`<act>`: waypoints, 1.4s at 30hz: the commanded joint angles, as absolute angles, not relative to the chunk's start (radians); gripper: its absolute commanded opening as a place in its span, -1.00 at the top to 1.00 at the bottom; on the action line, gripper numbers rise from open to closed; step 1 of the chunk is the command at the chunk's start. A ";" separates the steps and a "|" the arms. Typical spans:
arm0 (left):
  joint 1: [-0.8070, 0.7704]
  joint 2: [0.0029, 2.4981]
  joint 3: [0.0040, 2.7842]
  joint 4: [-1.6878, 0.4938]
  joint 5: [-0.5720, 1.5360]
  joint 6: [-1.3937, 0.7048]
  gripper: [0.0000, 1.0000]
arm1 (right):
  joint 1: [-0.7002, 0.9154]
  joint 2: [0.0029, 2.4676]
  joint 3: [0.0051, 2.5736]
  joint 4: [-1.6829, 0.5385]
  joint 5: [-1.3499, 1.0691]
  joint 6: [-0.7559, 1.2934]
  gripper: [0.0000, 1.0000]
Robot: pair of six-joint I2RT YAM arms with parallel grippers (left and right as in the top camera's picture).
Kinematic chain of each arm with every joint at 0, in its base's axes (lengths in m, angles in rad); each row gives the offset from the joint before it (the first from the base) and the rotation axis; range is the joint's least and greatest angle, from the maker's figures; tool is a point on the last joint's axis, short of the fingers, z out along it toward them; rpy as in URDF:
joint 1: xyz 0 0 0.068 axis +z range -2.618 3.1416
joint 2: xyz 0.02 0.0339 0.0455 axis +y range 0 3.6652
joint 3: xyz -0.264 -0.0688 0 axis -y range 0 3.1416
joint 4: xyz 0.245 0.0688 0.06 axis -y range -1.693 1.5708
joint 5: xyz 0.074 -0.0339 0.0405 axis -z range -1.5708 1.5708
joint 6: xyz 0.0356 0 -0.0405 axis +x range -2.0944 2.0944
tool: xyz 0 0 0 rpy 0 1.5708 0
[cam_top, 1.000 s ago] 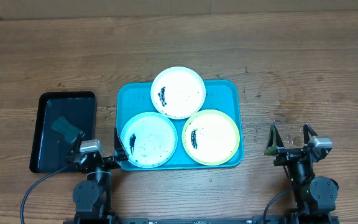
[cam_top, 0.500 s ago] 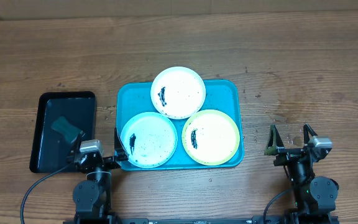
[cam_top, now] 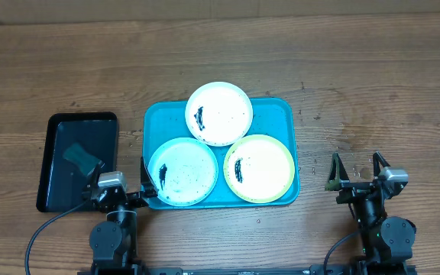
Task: Clean dirty plates on tray and stack at the side
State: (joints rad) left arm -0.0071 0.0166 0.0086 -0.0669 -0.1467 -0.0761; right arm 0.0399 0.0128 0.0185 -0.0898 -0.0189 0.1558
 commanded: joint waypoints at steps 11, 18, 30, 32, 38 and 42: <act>-0.014 0.005 0.006 -0.066 -0.156 -0.090 -0.99 | 0.038 0.003 0.008 -0.084 -0.012 0.149 -1.00; -0.014 0.005 0.006 0.055 0.080 -0.293 -1.00 | 0.038 0.003 0.008 -0.084 -0.012 0.149 -1.00; -0.013 0.042 0.262 0.279 0.266 -0.170 -0.99 | 0.038 0.003 0.008 -0.084 -0.012 0.149 -1.00; -0.013 0.100 0.394 0.107 0.182 -0.137 -1.00 | 0.038 0.003 0.008 -0.084 -0.012 0.149 -1.00; -0.013 0.392 0.752 -0.337 0.017 -0.061 -1.00 | 0.038 0.003 0.008 -0.084 -0.012 0.149 -1.00; -0.013 0.640 0.982 -0.614 0.016 -0.045 -1.00 | 0.038 0.003 0.008 -0.084 -0.012 0.149 -1.00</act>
State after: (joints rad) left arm -0.0071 0.4824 0.8501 -0.5110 0.0685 -0.1024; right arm 0.0399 0.0128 0.0185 -0.0902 -0.0189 0.1558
